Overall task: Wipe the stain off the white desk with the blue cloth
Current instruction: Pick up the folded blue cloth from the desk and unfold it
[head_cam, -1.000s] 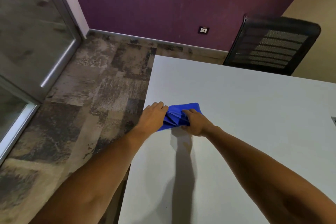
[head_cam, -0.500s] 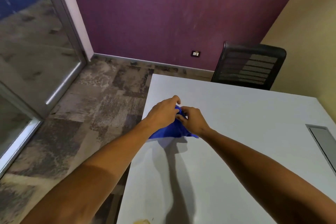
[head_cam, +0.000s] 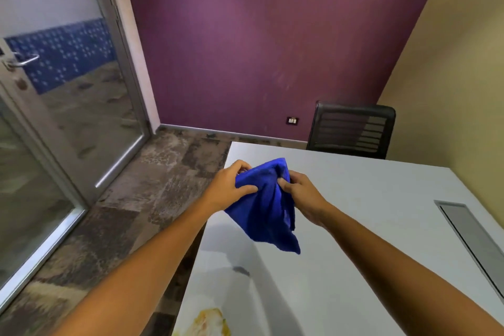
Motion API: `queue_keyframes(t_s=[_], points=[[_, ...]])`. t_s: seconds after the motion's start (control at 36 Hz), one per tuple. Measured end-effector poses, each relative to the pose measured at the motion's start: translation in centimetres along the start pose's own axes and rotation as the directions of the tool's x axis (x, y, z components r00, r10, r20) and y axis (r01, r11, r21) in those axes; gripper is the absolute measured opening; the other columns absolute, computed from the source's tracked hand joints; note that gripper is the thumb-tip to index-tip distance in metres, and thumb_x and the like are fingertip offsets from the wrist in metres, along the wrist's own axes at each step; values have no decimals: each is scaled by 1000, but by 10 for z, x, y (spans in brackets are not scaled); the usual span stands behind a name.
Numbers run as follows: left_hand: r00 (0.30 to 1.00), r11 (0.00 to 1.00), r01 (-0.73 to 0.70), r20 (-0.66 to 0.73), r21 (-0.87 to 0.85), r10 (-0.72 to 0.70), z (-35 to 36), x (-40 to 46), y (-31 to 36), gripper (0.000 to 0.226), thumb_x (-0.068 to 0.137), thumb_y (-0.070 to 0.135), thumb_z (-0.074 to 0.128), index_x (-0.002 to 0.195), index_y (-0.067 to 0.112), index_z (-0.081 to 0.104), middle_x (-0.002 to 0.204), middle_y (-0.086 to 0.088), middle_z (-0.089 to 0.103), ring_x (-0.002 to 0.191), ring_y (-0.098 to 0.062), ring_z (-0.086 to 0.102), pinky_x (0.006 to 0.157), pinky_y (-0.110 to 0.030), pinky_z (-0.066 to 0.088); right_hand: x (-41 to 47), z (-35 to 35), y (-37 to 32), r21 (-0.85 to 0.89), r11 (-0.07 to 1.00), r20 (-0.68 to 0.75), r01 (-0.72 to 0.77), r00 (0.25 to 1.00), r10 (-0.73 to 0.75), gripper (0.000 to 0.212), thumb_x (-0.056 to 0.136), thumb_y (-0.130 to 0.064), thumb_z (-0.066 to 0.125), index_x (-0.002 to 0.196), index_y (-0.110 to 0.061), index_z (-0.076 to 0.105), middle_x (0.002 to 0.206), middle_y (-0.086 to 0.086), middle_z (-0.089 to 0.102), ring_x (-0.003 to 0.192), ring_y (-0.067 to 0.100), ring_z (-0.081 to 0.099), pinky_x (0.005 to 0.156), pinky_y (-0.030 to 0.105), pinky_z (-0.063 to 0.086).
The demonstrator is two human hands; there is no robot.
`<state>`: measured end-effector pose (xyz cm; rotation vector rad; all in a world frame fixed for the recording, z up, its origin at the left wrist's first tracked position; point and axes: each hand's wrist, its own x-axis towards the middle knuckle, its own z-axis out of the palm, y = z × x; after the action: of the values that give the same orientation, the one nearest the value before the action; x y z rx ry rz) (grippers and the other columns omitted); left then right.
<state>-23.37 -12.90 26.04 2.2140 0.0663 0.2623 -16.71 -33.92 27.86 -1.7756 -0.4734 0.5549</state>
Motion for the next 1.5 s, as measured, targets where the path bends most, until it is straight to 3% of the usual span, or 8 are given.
queue_keyframes(t_s=[0.33, 0.58, 0.69, 1.0, 1.11, 1.22, 1.33, 1.5], points=[[999, 981, 18, 38, 195, -26, 20, -80, 73, 15, 77, 44, 72, 80, 32, 63, 79, 12, 68, 76, -7, 64, 68, -27, 53, -124, 0, 9, 193, 977, -40, -91, 994, 101, 31, 97, -6, 39, 114, -16, 62, 112, 12, 70, 99, 25, 65, 89, 38, 56], [997, 963, -25, 73, 269, 5, 45, -127, 138, 25, 74, 44, 75, 87, 31, 59, 73, 9, 64, 68, -9, 59, 63, -27, 48, -217, -6, 35, 242, 970, -77, 15, 997, 4, 48, 95, -64, 49, 122, -27, 65, 114, 0, 73, 104, 21, 70, 90, 41, 57], [996, 968, -18, 89, 249, -4, 51, -156, 158, 26, 73, 43, 77, 89, 30, 60, 76, 9, 65, 69, -10, 61, 59, -22, 45, -250, -9, 45, 138, 988, -68, 67, 996, -58, 32, 87, -38, 75, 116, -27, 67, 109, -3, 74, 99, 18, 72, 83, 37, 61], [990, 918, -7, 131, 397, -49, 39, -229, 161, 28, 81, 36, 72, 104, 28, 59, 103, 8, 66, 90, -15, 61, 78, -36, 53, -301, -3, 32, 113, 993, -15, -19, 1000, 21, 21, 94, -35, 63, 103, -17, 68, 94, 4, 76, 84, 23, 73, 71, 30, 59], [992, 969, 34, 109, 247, -62, 33, -251, 154, 18, 85, 35, 70, 92, 19, 64, 89, 1, 68, 80, -17, 63, 66, -26, 47, -318, 2, 17, 212, 977, 62, -35, 998, 22, 16, 94, -32, 65, 102, -21, 73, 100, 2, 77, 88, 19, 74, 66, 26, 58], [989, 962, 140, 83, -234, -124, 29, -275, 147, 37, 85, 35, 72, 98, 2, 64, 88, -11, 67, 79, -16, 61, 72, -30, 48, -327, 2, 6, 359, 930, 104, -77, 994, 42, 18, 88, -35, 72, 98, -22, 77, 107, 6, 76, 95, 24, 74, 70, 33, 59], [951, 623, 309, 249, -719, -184, 44, -300, 133, 41, 77, 50, 73, 110, 26, 69, 109, 3, 71, 101, -17, 67, 78, -35, 56, -331, 5, 4, 462, 884, 110, -66, 994, 17, 26, 86, -34, 74, 104, -16, 76, 112, 11, 74, 97, 26, 73, 74, 33, 58], [893, 365, 446, 434, -817, -121, 92, -339, 108, 48, 74, 31, 82, 118, 17, 70, 125, -8, 67, 114, -25, 64, 93, -43, 55, -331, 25, 15, 484, 872, 42, -77, 997, 64, 33, 92, -26, 70, 121, -11, 66, 115, 11, 73, 100, 27, 72, 75, 36, 58]])
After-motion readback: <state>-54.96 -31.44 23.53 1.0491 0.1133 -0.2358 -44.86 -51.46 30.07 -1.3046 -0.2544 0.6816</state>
